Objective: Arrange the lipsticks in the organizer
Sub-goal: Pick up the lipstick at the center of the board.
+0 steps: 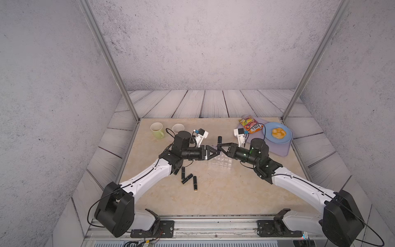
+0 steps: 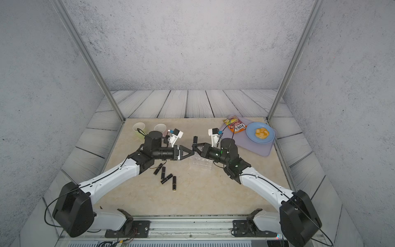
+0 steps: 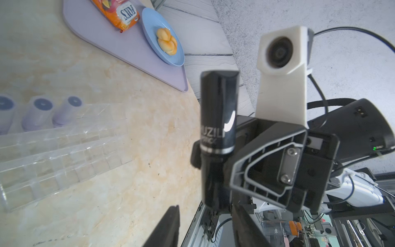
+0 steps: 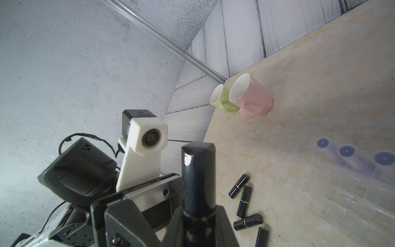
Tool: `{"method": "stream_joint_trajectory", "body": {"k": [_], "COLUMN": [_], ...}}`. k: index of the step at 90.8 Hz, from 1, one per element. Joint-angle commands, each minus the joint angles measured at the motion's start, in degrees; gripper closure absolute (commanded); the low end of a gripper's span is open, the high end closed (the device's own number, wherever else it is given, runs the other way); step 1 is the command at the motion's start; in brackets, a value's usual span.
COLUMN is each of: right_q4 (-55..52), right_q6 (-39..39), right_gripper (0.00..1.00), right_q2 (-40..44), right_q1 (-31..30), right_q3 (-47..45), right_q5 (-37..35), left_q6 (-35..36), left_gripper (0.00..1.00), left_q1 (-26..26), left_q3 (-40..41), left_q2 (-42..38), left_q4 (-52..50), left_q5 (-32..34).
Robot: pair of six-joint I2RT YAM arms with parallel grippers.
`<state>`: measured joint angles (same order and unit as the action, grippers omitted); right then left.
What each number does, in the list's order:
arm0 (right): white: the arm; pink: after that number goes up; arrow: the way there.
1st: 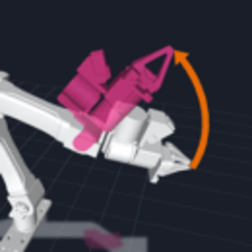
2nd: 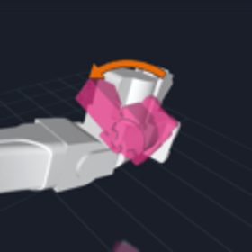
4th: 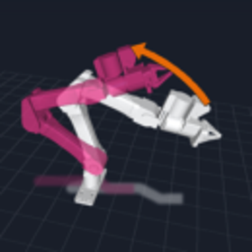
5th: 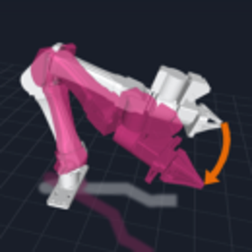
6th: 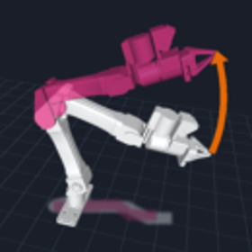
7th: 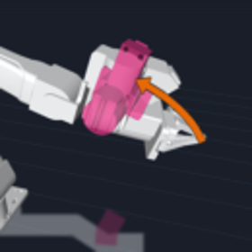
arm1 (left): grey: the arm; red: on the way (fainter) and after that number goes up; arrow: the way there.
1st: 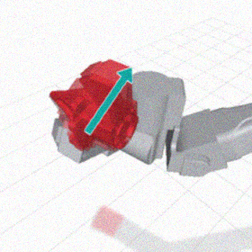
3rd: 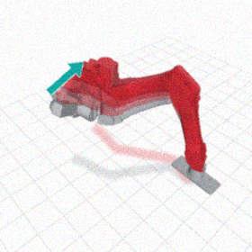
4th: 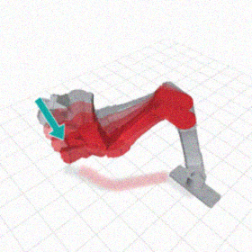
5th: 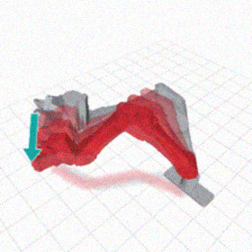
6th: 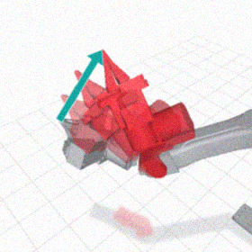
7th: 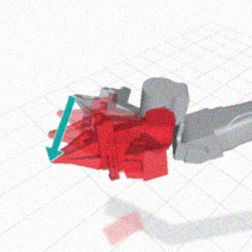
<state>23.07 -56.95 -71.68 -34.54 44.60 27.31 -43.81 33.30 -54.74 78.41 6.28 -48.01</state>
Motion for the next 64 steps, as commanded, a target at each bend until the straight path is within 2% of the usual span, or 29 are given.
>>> {"method": "stream_joint_trajectory", "body": {"k": [1, 10, 27, 34, 38, 43, 47, 50, 56, 64], "right_q4": [4.75, 6.41, 8.2, 8.02, 7.92, 7.3, 6.76, 6.42, 4.14, -1.98], "right_q6": [-1.82, -3.15, -5.73, -5.7, -5.47, -5.02, -4.51, -3.86, -0.88, 8.64], "right_gripper": [0.87, 0.87, 0.87, 0.87, 0.87, 0.87, 0.86, 0.86, 0.86, 0.87], "right_q2": [-1.15, -1.68, -2.77, -2.49, -2.27, -2.03, -1.86, -1.74, -1.1, 2.06], "right_q1": [-0.9, -1.36, -2.25, -2.43, -2.45, -2.5, -2.62, -2.69, -2.7, -2.69], "right_q3": [-0.33, -0.56, -1.11, -1.62, -1.93, -2.1, -2.14, -2.21, -2.47, -3.21], "right_q5": [0.35, 0.78, 1.85, 1.79, 1.66, 1.61, 1.53, 1.64, 1.28, -1.13], "left_q6": [0.26, 0.84, 0.96, 2.29, 3.03, 3.43, 3.54, 3.52, 4.44, 4.97], "left_gripper": [0.57, 0.62, 0.81, 0.84, 0.79, 0.61, 0.54, 0.53, 0.58, 0.57], "left_q1": [0.45, 0.45, 0.39, 0.39, 0.41, 0.37, 0.37, 0.3, -0.61, -3.23], "left_q3": [-0.98, -1.44, -2.66, -3.35, -3.75, -4.1, -4.08, -4.02, -3.9, -2.5], "left_q2": [-0.95, -0.41, 1.13, 1.11, 1.28, 1.39, 1.27, 1.04, 0.32, -2.15], "left_q4": [2.11, 1.26, 1.04, -1.03, -2.12, -3.17, -3.49, -3.67, -4.98, -5.95], "left_q5": [-1.65, -1.6, -2.05, -1.88, -1.91, -1.66, -1.11, -0.89, -2.14, -4.83]}}
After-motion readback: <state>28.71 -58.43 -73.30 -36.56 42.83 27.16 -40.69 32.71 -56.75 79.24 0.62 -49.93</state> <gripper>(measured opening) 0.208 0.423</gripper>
